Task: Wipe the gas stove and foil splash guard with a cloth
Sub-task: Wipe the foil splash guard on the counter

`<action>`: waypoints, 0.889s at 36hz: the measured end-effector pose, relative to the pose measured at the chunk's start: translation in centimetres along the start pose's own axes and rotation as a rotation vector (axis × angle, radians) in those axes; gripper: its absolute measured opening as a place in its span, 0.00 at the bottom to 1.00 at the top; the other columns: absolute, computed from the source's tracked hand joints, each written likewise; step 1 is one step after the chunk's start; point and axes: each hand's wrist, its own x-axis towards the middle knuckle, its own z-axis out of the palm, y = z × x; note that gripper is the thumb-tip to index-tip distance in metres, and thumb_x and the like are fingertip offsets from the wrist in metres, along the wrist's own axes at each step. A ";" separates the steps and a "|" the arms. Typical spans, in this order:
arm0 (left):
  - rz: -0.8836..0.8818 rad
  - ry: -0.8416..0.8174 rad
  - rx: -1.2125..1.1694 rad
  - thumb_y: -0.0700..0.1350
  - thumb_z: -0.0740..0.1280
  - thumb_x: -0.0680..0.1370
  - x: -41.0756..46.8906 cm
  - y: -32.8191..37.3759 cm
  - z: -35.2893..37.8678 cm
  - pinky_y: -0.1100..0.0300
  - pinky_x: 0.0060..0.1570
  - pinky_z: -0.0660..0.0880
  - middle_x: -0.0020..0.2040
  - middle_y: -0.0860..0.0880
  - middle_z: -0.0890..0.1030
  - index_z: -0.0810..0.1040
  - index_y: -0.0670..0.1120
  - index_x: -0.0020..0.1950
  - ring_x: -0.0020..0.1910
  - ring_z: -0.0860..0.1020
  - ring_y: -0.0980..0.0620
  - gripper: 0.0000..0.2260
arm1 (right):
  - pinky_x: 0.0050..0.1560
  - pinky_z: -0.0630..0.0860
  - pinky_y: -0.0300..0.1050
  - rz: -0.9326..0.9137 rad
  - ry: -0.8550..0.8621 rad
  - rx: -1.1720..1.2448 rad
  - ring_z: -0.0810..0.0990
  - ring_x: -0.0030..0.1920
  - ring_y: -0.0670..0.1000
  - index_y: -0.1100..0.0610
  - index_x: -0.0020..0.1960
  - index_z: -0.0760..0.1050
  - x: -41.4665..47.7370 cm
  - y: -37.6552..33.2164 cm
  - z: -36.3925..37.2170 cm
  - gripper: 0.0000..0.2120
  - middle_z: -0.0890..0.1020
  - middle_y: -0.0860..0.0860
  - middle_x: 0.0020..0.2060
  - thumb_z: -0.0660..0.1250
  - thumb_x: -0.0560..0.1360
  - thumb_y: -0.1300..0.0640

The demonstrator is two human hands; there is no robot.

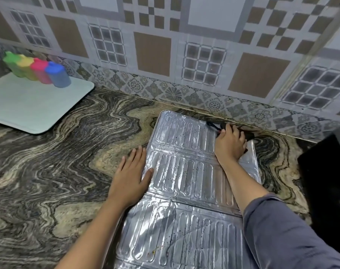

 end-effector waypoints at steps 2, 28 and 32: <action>-0.001 0.004 0.010 0.62 0.39 0.77 0.0 0.1 0.0 0.57 0.74 0.37 0.76 0.55 0.39 0.38 0.51 0.76 0.75 0.38 0.57 0.30 | 0.72 0.52 0.57 -0.007 -0.003 -0.003 0.58 0.73 0.60 0.53 0.70 0.66 -0.1 -0.5 0.3 0.19 0.67 0.54 0.71 0.53 0.80 0.54; -0.008 0.000 -0.001 0.63 0.37 0.76 0.0 0.2 -0.2 0.58 0.74 0.36 0.77 0.56 0.40 0.40 0.53 0.76 0.75 0.37 0.58 0.31 | 0.74 0.48 0.55 -0.401 -0.317 -0.022 0.52 0.75 0.60 0.52 0.74 0.59 -4.5 -12.7 5.9 0.21 0.60 0.53 0.74 0.51 0.81 0.53; -0.016 0.005 0.002 0.63 0.34 0.73 0.0 0.4 -0.2 0.58 0.74 0.35 0.76 0.57 0.39 0.40 0.52 0.76 0.75 0.37 0.59 0.33 | 0.74 0.51 0.54 -0.581 -0.375 -0.067 0.54 0.74 0.59 0.51 0.74 0.59 -4.6 -13.6 6.3 0.21 0.62 0.53 0.74 0.51 0.81 0.52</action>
